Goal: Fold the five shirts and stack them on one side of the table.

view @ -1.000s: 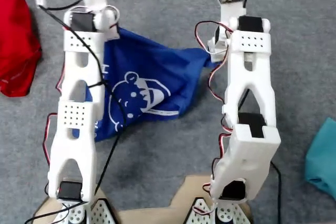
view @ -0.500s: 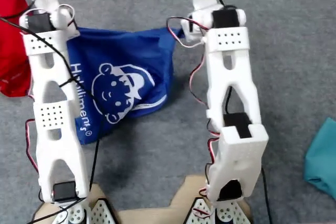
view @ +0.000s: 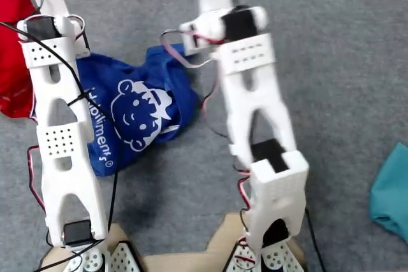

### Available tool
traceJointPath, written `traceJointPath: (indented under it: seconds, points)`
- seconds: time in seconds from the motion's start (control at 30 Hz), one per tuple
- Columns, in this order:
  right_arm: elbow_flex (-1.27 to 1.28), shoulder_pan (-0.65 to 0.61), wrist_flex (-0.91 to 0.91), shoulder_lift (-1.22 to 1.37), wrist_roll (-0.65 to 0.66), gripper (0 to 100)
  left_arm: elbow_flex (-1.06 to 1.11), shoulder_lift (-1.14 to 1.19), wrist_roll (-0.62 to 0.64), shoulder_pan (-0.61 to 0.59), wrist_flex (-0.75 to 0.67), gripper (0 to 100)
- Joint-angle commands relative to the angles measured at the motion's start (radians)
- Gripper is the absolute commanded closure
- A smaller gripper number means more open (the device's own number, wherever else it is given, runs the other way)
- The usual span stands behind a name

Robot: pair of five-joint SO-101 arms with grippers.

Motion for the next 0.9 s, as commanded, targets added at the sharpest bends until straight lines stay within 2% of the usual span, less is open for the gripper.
traceJointPath:
  seconds: [0.0, 0.2, 0.47, 0.6, 0.73, 0.8, 0.87]
  points:
    - [0.048, -0.084, -0.034, 0.050, -0.066, 64.1, 0.060, -0.068, -0.041, -0.008, 0.012, 98]
    - [-0.002, -0.162, -0.048, 0.263, -0.129, 64.1, 0.120, -0.068, -0.046, -0.008, 0.012, 98]
    - [-0.236, -0.139, 0.000, 0.550, -0.129, 65.7, 0.120, -0.068, -0.046, -0.003, 0.012, 98]
    - [-0.371, -0.122, 0.091, 0.650, -0.120, 78.4, 0.121, -0.068, -0.046, -0.003, 0.012, 98]
    - [-0.538, -0.097, 0.178, 0.705, -0.037, 94.5, 0.121, -0.068, -0.046, -0.003, 0.012, 98]
    - [-0.605, -0.079, 0.213, 0.727, -0.014, 99.2, 0.121, -0.068, -0.046, -0.003, 0.012, 98]
    - [-0.654, -0.061, 0.247, 0.746, -0.014, 99.2, 0.121, -0.068, -0.046, -0.002, 0.012, 98]
